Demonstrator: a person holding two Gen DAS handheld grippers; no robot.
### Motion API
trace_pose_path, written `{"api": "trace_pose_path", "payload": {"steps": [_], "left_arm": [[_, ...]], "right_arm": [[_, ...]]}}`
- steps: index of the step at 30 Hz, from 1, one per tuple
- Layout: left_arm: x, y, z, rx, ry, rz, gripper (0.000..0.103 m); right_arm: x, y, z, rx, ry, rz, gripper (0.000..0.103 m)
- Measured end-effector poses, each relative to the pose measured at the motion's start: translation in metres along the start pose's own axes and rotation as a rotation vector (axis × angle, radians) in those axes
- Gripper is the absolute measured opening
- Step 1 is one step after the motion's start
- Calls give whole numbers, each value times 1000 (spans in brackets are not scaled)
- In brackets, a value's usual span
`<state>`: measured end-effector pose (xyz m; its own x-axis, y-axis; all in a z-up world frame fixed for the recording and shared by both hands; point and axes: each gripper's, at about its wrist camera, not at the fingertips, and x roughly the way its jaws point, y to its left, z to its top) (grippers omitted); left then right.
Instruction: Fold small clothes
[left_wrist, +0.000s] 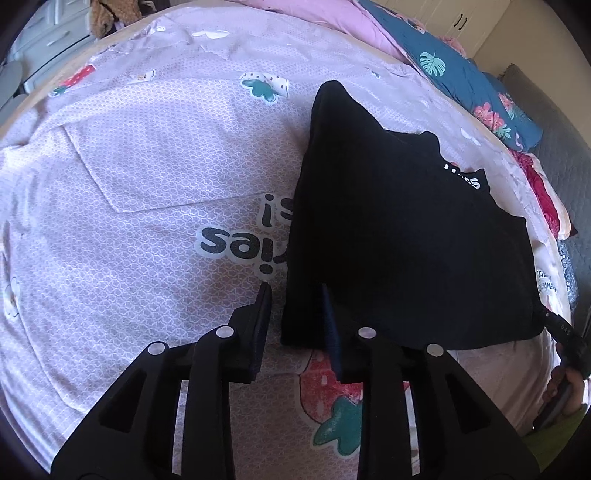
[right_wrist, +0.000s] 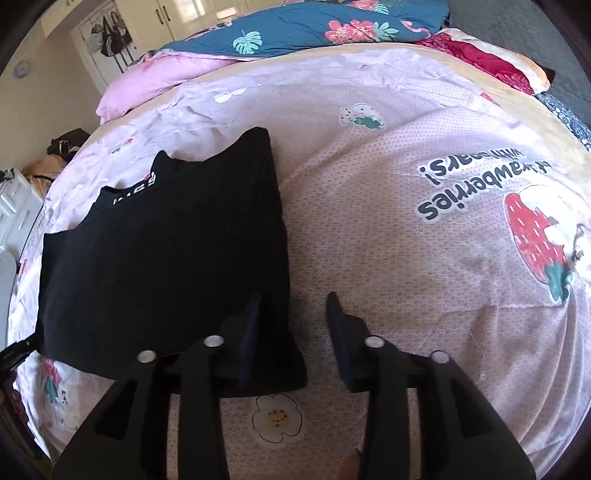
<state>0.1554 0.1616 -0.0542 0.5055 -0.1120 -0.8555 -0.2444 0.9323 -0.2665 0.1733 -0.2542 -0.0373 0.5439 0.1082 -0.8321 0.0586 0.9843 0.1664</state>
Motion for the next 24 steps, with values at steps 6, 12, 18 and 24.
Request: {"api": "trace_pose_path", "payload": {"steps": [6, 12, 18, 24], "left_arm": [[-11, -4, -1, 10, -5, 5, 40], [-23, -13, -1, 30, -28, -5, 62], [-34, -23, -1, 51, -60, 18, 91], [-38, -23, 0, 46, -63, 37, 94]], "right_arm": [[-14, 0, 0, 6, -24, -18, 83], [-24, 3, 3, -11, -61, -31, 94], [-30, 20, 2, -88, -87, -48, 98], [-37, 45, -1, -187, -129, -58, 99]]}}
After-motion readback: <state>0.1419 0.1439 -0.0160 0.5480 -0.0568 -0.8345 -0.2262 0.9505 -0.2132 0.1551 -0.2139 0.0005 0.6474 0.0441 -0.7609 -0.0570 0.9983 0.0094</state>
